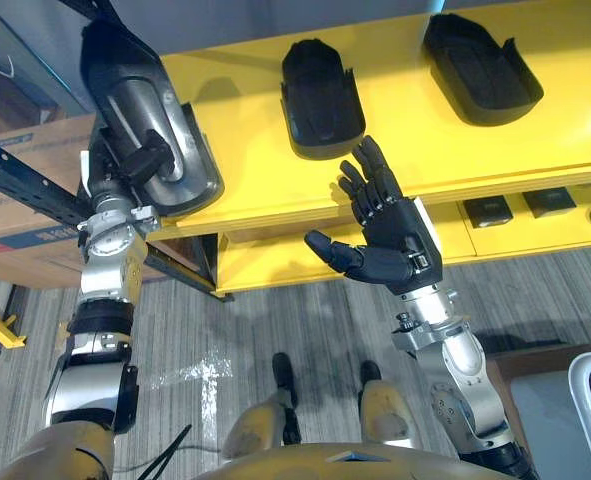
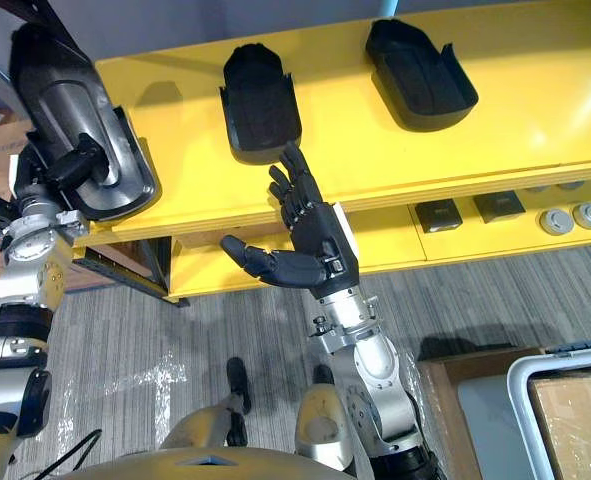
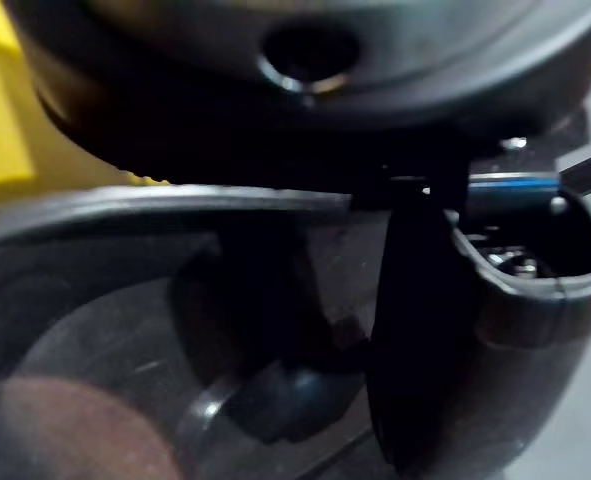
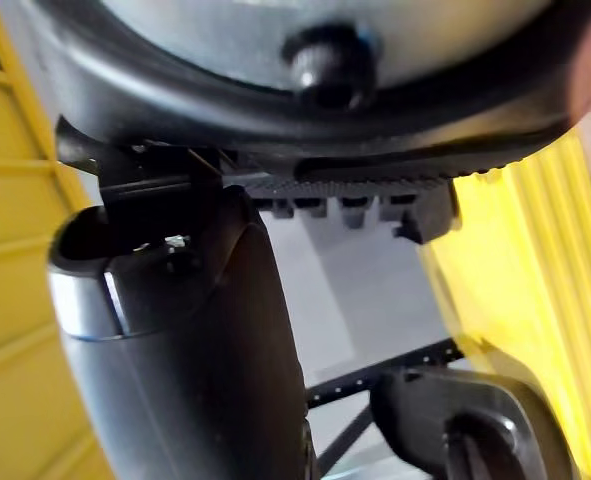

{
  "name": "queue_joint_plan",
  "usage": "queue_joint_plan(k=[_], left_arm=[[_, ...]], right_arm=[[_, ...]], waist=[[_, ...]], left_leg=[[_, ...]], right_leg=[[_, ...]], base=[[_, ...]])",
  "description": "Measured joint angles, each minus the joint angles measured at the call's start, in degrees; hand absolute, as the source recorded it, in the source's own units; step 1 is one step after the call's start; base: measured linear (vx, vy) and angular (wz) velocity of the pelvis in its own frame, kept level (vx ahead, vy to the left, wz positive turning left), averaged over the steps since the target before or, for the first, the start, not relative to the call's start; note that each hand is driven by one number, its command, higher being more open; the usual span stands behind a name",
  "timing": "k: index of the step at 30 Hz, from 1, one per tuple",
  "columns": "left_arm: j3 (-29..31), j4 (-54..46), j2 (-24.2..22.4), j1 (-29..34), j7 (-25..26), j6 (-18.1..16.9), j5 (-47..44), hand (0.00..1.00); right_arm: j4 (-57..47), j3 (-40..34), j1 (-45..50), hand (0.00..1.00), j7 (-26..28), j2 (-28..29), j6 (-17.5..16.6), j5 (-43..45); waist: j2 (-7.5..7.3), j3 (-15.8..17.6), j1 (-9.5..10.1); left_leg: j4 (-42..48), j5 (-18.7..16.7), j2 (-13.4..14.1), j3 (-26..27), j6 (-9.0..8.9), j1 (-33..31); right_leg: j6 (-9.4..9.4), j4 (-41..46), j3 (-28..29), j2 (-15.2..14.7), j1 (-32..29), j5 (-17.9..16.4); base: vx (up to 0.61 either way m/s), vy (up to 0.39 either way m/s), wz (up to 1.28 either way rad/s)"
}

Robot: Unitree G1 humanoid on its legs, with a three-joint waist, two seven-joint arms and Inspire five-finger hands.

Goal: Walk over and take three plastic housings, then place them on the shelf

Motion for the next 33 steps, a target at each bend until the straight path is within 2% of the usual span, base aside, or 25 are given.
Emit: queue_joint_plan(k=[8, 9, 17, 20, 26, 33], left_arm=[[-0.54, 3.36, 2.28, -5.41, -2.53, 0.17, -1.38, 0.0], [-0.57, 3.46, 2.68, -6.37, -2.76, 0.16, -1.35, 1.0], [-1.9, 5.48, 3.6, -10.45, -1.83, 0.19, -0.89, 1.0], [-3.16, 6.07, 5.33, -11.5, -0.69, 0.5, 1.99, 1.0], [-3.17, 7.72, 5.53, -13.71, 0.32, 2.57, 5.5, 1.0], [-4.36, 10.08, 5.75, -14.36, 0.42, 2.7, 5.3, 1.0]], right_arm=[[-0.63, 1.67, -3.14, 1.0, -0.19, -2.74, 1.29, 0.06], [-1.09, 1.77, -3.16, 1.0, -0.3, -2.8, 1.51, 0.07], [-1.55, 4.64, -4.28, 1.0, -1.41, -2.75, 1.87, 0.04], [-1.6, 5.79, -4.41, 1.0, -2.24, -2.72, 1.87, 0.02], [-2.02, 5.91, -4.23, 1.0, -2.37, -2.71, 1.86, 0.04], [-2.42, 6.14, -3.62, 1.0, -2.35, -2.72, 1.84, 0.01]], waist=[[-0.11, 3.12, -0.4], [-0.1, 3.4, -0.4], [-0.47, 4.63, -0.4], [-1.0, 5.14, -0.64], [-1.0, 5.14, -0.72], [-0.99, 5.14, -0.9]], left_leg=[[-0.17, 0.29, 0.25, 1.57, -0.42, -1.6], [-0.17, 0.35, 0.38, 2.31, -0.5, -2.1], [-0.16, 0.28, 0.67, 3.71, -0.6, -2.11], [-0.15, 0.16, 0.85, 4.19, -0.65, -2.0], [0.01, -0.02, 1.07, 4.77, -0.66, -1.66], [-0.12, -0.58, 1.14, 4.95, -0.81, 0.03]], right_leg=[[-0.04, 2.22, 1.46, 0.01, -3.19, -0.05], [0.0, 2.41, 1.52, 0.0, -3.79, -0.01], [0.1, 2.43, 2.12, 0.13, -4.12, 0.08], [0.2, 2.21, 2.54, 0.33, -4.14, 0.18], [0.61, 1.51, 2.98, 0.57, -3.78, 0.52], [0.61, 0.51, 3.06, 0.68, -1.73, 0.52]], base=[[-0.02, -0.008, -0.06], [0.0, 0.0, 0.0], [0.03, -0.015, -0.04], [0.03, -0.021, -0.07], [0.03, -0.019, -0.05], [0.02, -0.009, -0.01]])
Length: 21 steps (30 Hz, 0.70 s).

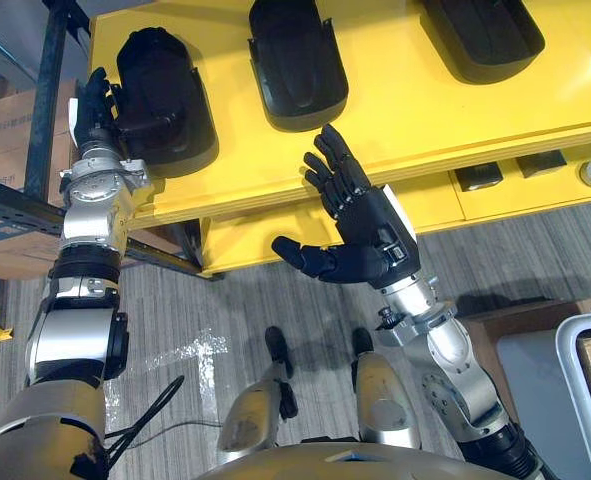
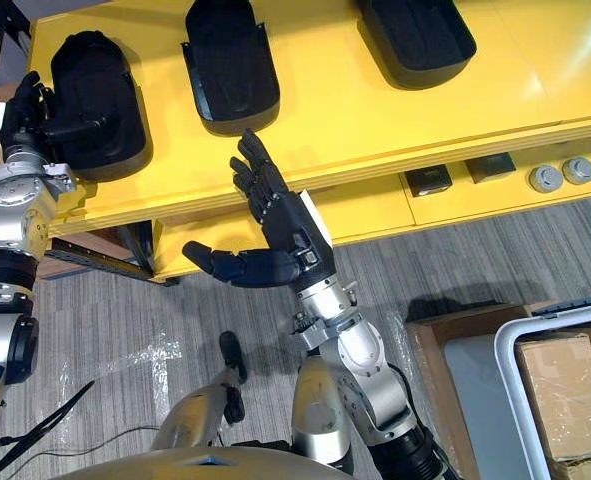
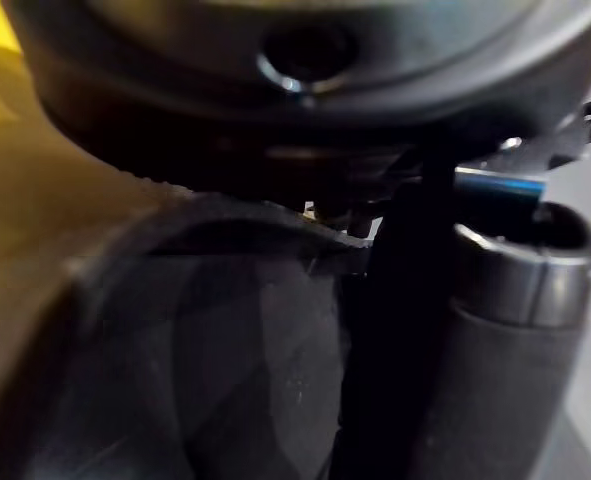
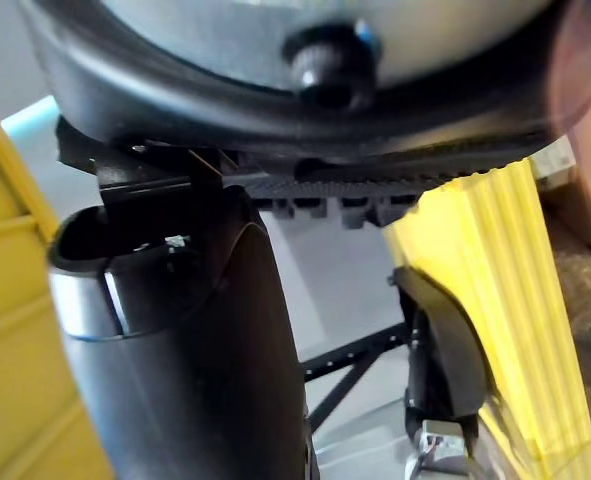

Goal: Walk over and take three plastic housings, then place them on the shelf

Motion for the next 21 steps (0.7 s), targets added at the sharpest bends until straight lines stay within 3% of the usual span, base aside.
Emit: queue_joint_plan(k=[6, 10, 12, 15, 21], left_arm=[[-2.97, 0.2, 0.4, -0.12, 1.77, -3.45, -4.78, 1.0], [-4.6, -2.79, 0.41, -0.9, 8.66, -10.1, -4.19, 1.0], [-4.5, -8.55, 0.61, -0.98, 13.1, -14.09, -3.63, 1.0], [-3.51, -17.18, 1.01, -0.83, 15.34, -16.6, -1.21, 1.0], [-1.33, -39.52, -0.6, 12.76, 15.24, -16.5, 9.63, 1.0]], right_arm=[[0.05, -0.01, 2.27, 1.0, 0.5, 0.01, -1.06, 0.0], [1.98, 0.2, 2.7, 1.0, 1.19, 0.03, -2.9, -0.21], [2.2, 0.29, 3.49, 1.0, 1.17, 0.04, -4.01, -1.15], [3.1, 0.29, 3.56, 1.0, 0.95, 0.07, -5.57, -2.56], [5.19, 0.56, 3.61, 1.0, -1.91, 0.03, -5.74, -9.19]], waist=[[0.04, -0.03, -0.08], [0.01, -0.07, -0.01], [0.04, -0.22, 0.23], [-0.02, -0.3, 0.32], [0.13, -5.95, 0.45]], left_leg=[[0.18, 0.36, -0.05, -0.23, 0.62, 0.26], [0.22, 0.49, -0.17, -0.57, 0.68, 1.63], [0.22, 0.5, -0.12, -1.09, 0.7, 2.23], [0.21, 0.58, -0.15, -1.97, 0.81, 2.9], [0.14, 0.58, -0.1, -4.29, 0.82, 3.9]], right_leg=[[0.05, -0.67, -0.12, 0.04, 0.68, 0.11], [0.04, -1.18, -0.26, 0.15, 2.43, 0.23], [0.05, -1.66, -0.99, 0.34, 3.52, 0.24], [0.05, -2.1, -2.09, 0.4, 4.93, 0.24], [0.11, -5.45, -4.94, 0.34, 8.82, 0.55]], base=[[0.02, -0.003, 0.01], [0.05, -0.008, 0.03], [0.03, -0.024, 0.11], [0.01, -0.016, 0.17], [0.03, -0.008, 0.19]])
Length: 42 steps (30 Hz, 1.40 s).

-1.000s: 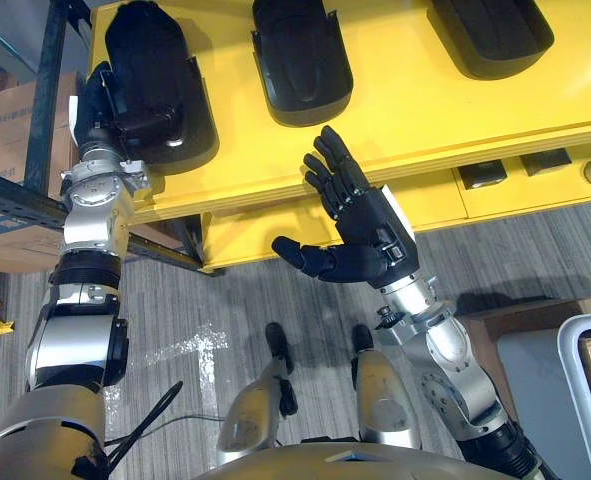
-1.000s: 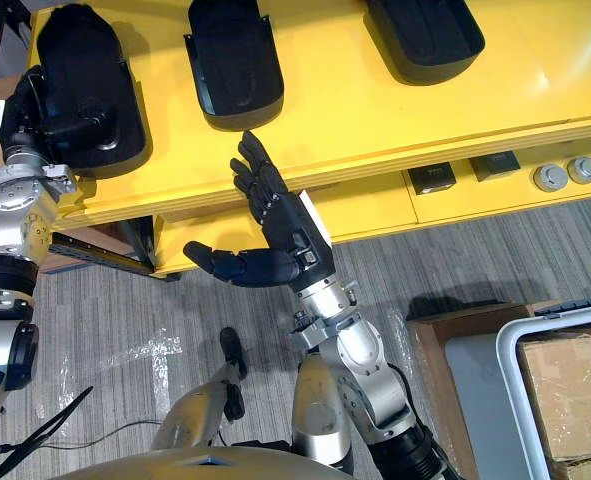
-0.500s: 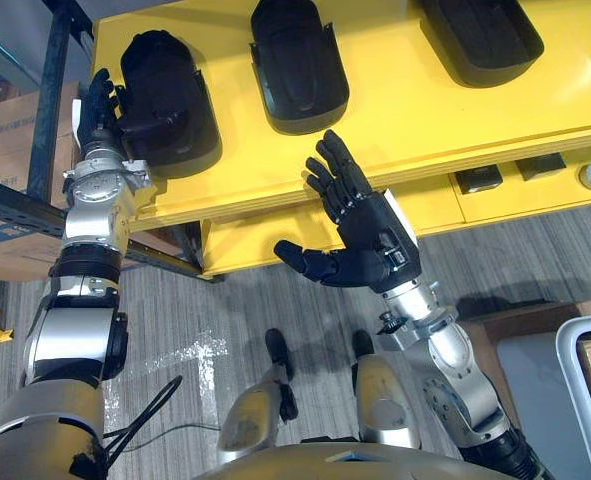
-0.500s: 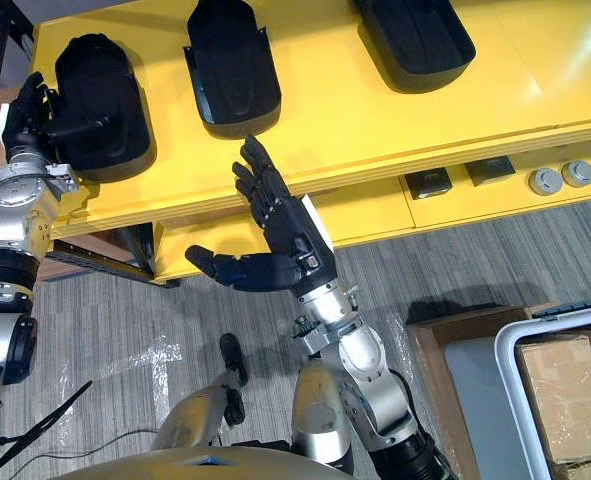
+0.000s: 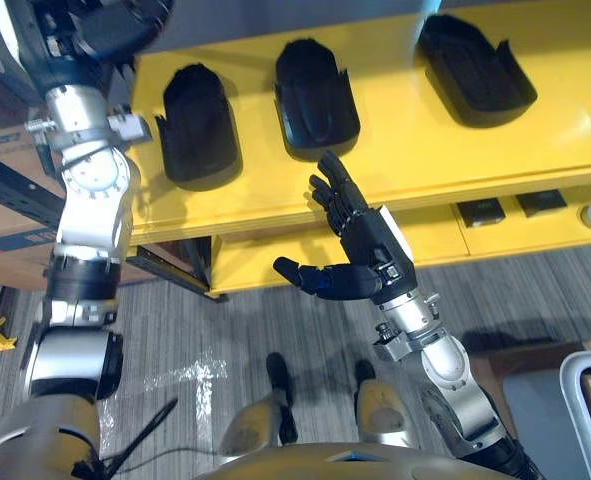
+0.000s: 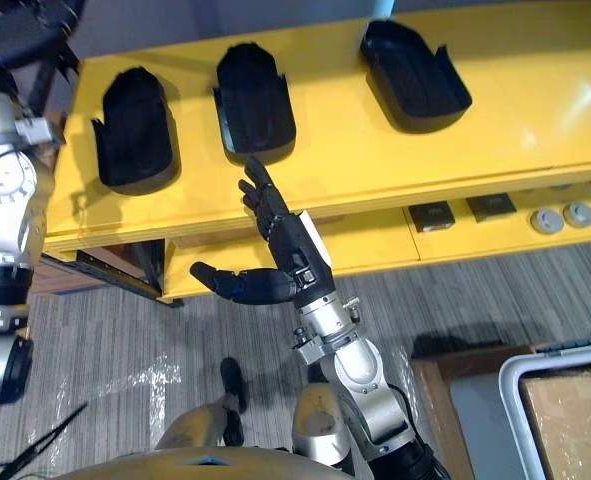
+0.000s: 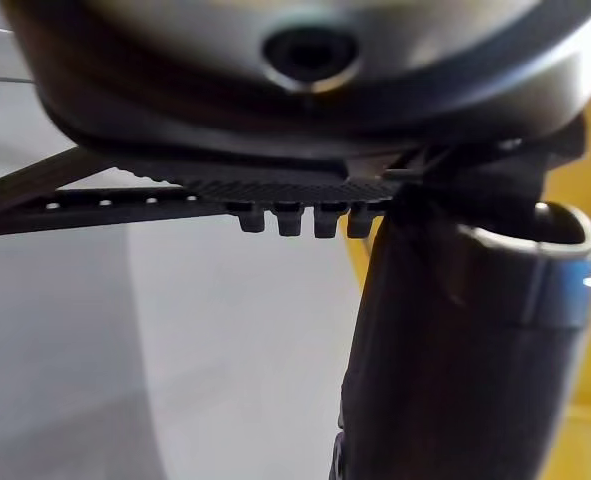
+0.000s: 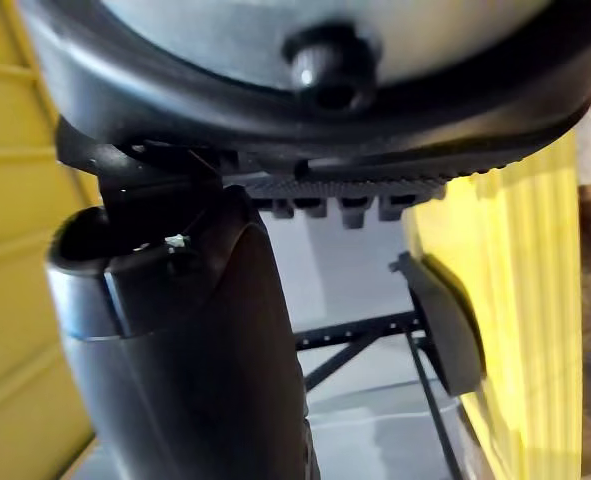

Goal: Walk over and take three plastic housings, then place them on the shelf

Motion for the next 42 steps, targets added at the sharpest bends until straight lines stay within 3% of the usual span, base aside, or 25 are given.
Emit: queue_joint_plan(k=[3, 8, 12, 18, 23, 28, 42], left_arm=[[0.97, -7.06, -5.21, 9.88, -1.31, 0.14, 2.01, 1.0], [0.65, -17.98, -14.92, 25.7, -6.59, 0.16, 1.39, 1.0], [-1.94, -26.83, -20.35, 35.63, -10.68, -1.62, -0.58, 1.0], [-2.3, -28.54, -23.33, 38.15, -12.05, -7.66, -1.04, 1.0], [-2.53, -31.57, -24.84, 40.5, -12.34, -11.13, -0.7, 1.0], [-2.25, -31.57, -24.84, 40.52, -12.53, -12.12, -0.89, 1.0], [-0.32, -31.62, -27.43, 40.49, -12.09, -13.68, -4.96, 1.0]], right_arm=[[0.55, -0.42, -0.01, 1.0, -1.16, 0.09, 0.01, -1.33], [1.99, -1.96, -0.26, 1.0, -4.05, 0.8, 0.03, -4.16], [7.9, -3.89, -4.55, 1.0, -0.67, 2.31, 0.1, 0.73], [13.41, -3.86, -12.06, 1.0, 4.63, 2.4, 0.79, 3.49], [20.52, -4.16, -18.31, 1.0, 4.51, 3.41, 0.79, 3.46], [23.97, -4.76, -21.56, 1.0, 2.76, 4.38, 0.81, 3.23], [28.73, -9.54, -27.84, 1.0, -5.42, 6.84, 1.26, -0.02]], waist=[[0.29, -1.92, 0.62], [0.5, -2.22, 2.56], [0.47, -2.77, 4.13], [0.36, -2.95, 6.74], [0.3, -2.91, 8.87], [0.19, -2.0, 10.14], [-0.47, 3.33, 10.91]], left_leg=[[-0.21, 0.08, 0.01, -1.44, 0.08, 0.17], [-0.23, 0.18, -0.17, -3.13, -0.04, -0.12], [-0.23, 0.59, -0.29, -4.91, -0.06, -1.45], [-0.22, 2.4, -0.28, -8.48, -0.39, -3.35], [-0.22, 3.13, -0.15, -10.68, -0.2, -5.25], [-0.22, 3.43, -0.03, -11.04, -0.61, -6.3], [-0.17, 4.21, 0.05, -11.08, -0.8, -7.87]], right_leg=[[-0.08, -1.18, -1.65, 0.05, 1.6, 0.07], [-0.21, -2.75, -3.37, 0.06, 3.07, 0.82], [-0.48, -3.6, -5.62, 0.07, 3.5, 1.12], [-0.47, -3.82, -9.29, 0.44, 3.65, 1.55], [-0.75, -4.75, -11.37, 1.01, 3.31, 2.16], [-1.16, -4.57, -12.83, 1.13, 3.06, 1.88], [-1.85, -3.34, -12.53, 1.26, 1.24, 1.37]], base=[[-0.02, 0.003, 0.24], [-0.05, 0.03, 0.19], [-0.04, 0.026, 0.3], [-0.03, -0.007, 0.32], [-0.01, -0.016, 0.24], [-0.01, -0.024, 0.18], [0.02, -0.025, 0.02]])
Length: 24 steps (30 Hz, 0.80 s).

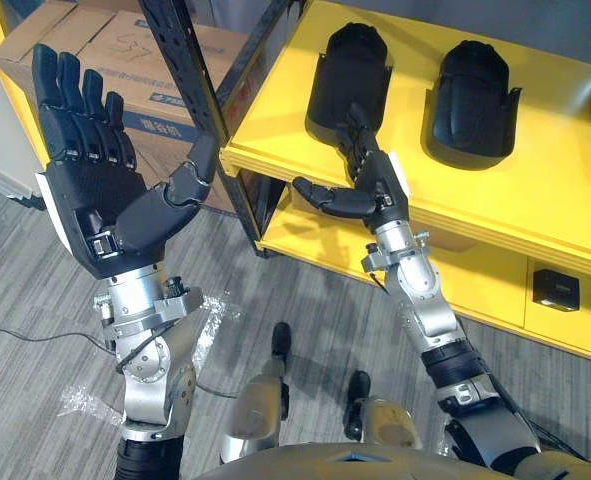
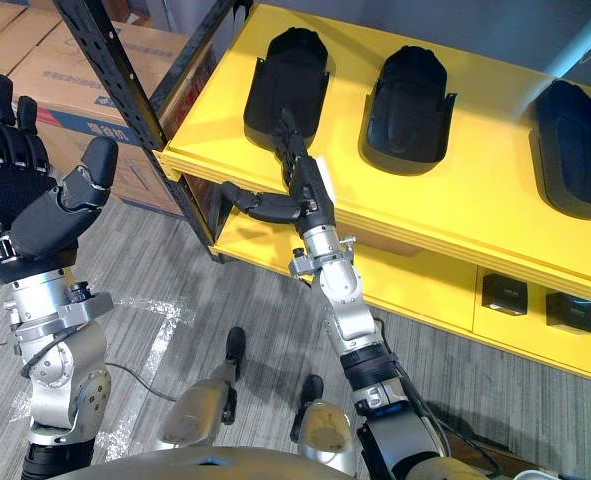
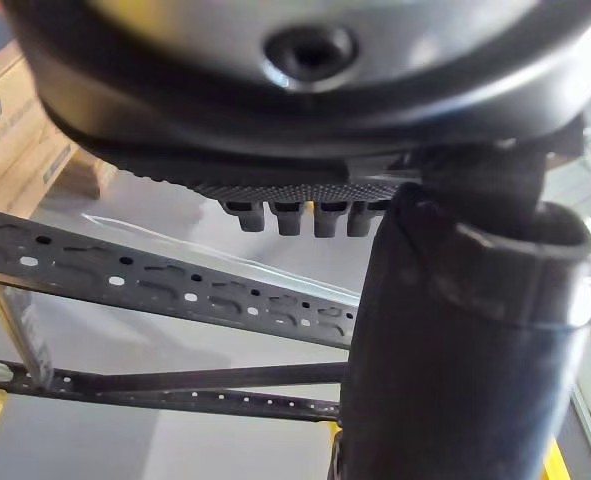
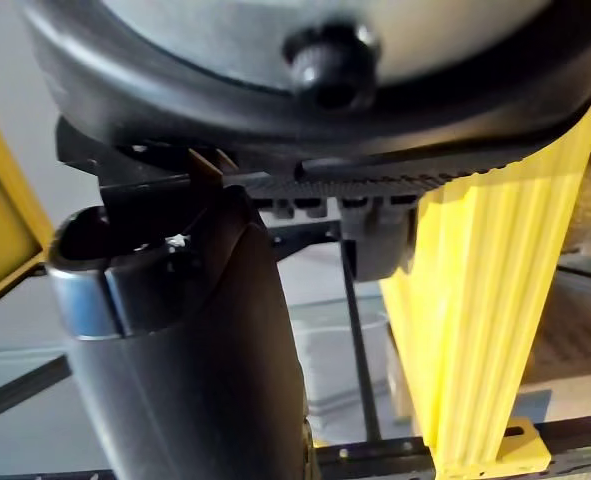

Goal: Walk over and take three plastic housings, then place them on the shelf

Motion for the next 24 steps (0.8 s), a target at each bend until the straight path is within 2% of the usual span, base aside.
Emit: queue_joint_plan(k=[3, 7, 11, 24], left_arm=[[-0.05, 0.0, -0.21, -0.04, -0.04, 0.01, 0.03, 1.0], [0.04, -0.5, -0.43, -0.25, 0.0, 0.02, 0.01, 1.0], [0.34, -0.54, -1.87, -0.33, 0.0, 0.07, -0.01, 1.0], [0.86, -0.6, -2.05, -0.64, -0.37, 0.13, -0.33, 1.0]], right_arm=[[1.83, -0.01, -1.52, 1.0, 0.08, 0.49, 0.0, -0.01], [2.63, -0.11, -3.84, 1.0, 0.5, 0.47, -0.07, 0.12], [4.17, -0.02, -5.66, 1.0, 1.59, 1.21, -0.09, 0.11], [6.86, 0.21, -9.33, 1.0, 1.47, 2.18, -0.62, 0.05]], waist=[[-0.13, 0.41, 0.01], [-0.07, 2.54, -0.01], [-0.06, 2.73, 0.07], [0.05, 4.04, 0.14]], left_leg=[[0.0, 0.0, -0.03, -0.09, 0.0, -0.06], [0.1, 0.2, -0.08, -0.76, -0.26, -0.1], [0.03, 0.23, -0.08, -1.16, -0.31, -0.21], [-0.01, 0.25, -0.08, -1.49, -0.34, -0.32]], right_leg=[[-0.37, 0.35, -0.01, -0.03, -0.17, -0.26], [-0.07, 2.06, -0.24, -0.22, -0.73, -0.86], [-0.35, 2.22, -0.48, -0.17, -0.75, -1.16], [-0.65, 3.19, -1.09, -0.31, -0.99, -1.93]], base=[[0.04, -0.042, 0.01], [0.03, -0.043, 0.05], [0.03, -0.042, 0.04], [0.01, -0.017, 0.02]])
